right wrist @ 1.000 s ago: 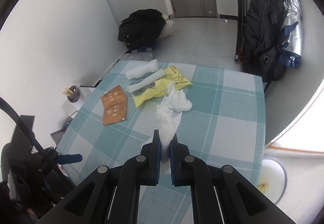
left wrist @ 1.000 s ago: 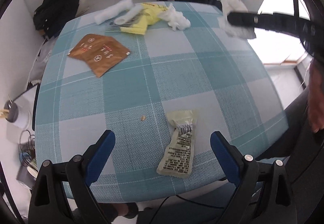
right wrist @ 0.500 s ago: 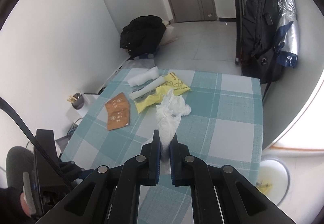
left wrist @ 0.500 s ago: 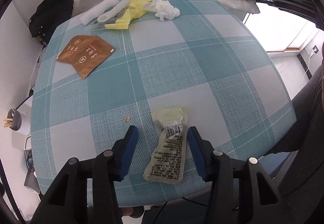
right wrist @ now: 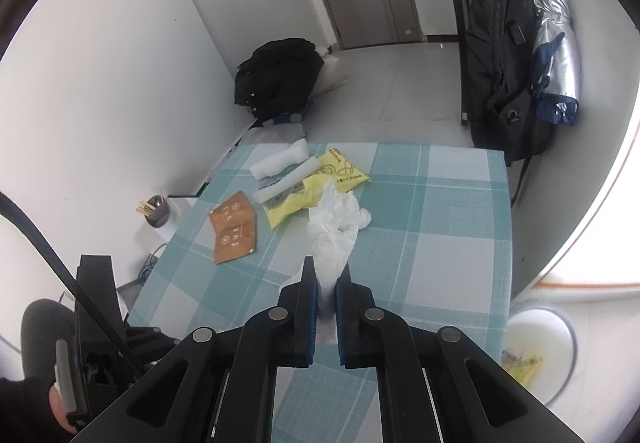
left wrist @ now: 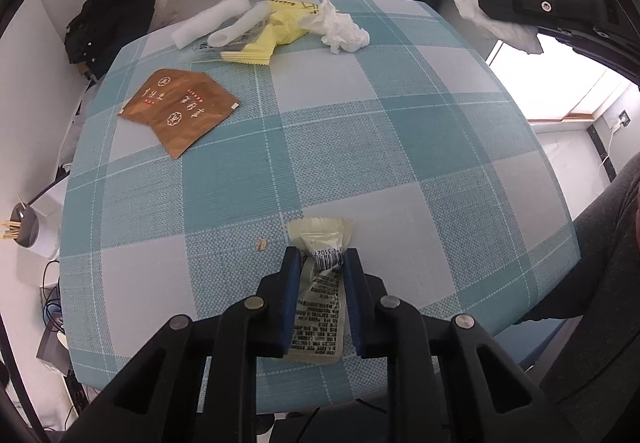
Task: Collect trash
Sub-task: 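Carry the tissue and translucent wrapper in both tools toward the white bin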
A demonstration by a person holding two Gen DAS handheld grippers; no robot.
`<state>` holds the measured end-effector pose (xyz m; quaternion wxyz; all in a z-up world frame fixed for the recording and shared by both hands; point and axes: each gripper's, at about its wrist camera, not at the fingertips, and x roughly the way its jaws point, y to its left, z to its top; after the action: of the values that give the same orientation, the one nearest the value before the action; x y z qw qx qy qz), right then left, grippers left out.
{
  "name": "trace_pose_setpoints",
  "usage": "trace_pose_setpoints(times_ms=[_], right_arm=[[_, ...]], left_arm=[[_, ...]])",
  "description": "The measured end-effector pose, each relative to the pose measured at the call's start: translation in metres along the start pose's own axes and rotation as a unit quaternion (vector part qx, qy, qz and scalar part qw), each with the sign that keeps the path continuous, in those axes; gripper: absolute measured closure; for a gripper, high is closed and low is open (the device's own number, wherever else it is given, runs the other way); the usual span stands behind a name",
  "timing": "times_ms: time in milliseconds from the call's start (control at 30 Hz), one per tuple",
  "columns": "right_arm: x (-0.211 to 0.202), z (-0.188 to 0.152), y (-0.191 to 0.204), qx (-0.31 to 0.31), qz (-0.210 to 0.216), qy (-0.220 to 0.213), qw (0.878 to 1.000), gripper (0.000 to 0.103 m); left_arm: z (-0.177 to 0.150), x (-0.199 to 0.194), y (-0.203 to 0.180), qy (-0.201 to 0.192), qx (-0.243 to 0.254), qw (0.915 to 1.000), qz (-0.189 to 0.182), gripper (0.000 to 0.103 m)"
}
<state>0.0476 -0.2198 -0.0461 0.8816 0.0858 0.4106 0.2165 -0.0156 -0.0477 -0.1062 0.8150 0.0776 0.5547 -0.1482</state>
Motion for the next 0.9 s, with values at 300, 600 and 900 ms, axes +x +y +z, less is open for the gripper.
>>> trace_pose_setpoints(times_ms=[300,600,900], right_arm=[[-0.001,0.001,0.004,-0.002,0.006,-0.003,1.000,0.096],[-0.003,0.000,0.003,0.000,0.000,-0.004,1.000,0.096],[-0.025,0.006,0.013,-0.017,0.006,-0.046,0.999,0.096]], left_arm=[[0.004,0.004,0.002,0.004,-0.018,0.9998,-0.005,0.087],[0.012,-0.006,0.016,-0.015,-0.046,0.9986,-0.021,0.087],[0.025,-0.037,0.032,-0.061,-0.106,0.9913,-0.048,0.087]])
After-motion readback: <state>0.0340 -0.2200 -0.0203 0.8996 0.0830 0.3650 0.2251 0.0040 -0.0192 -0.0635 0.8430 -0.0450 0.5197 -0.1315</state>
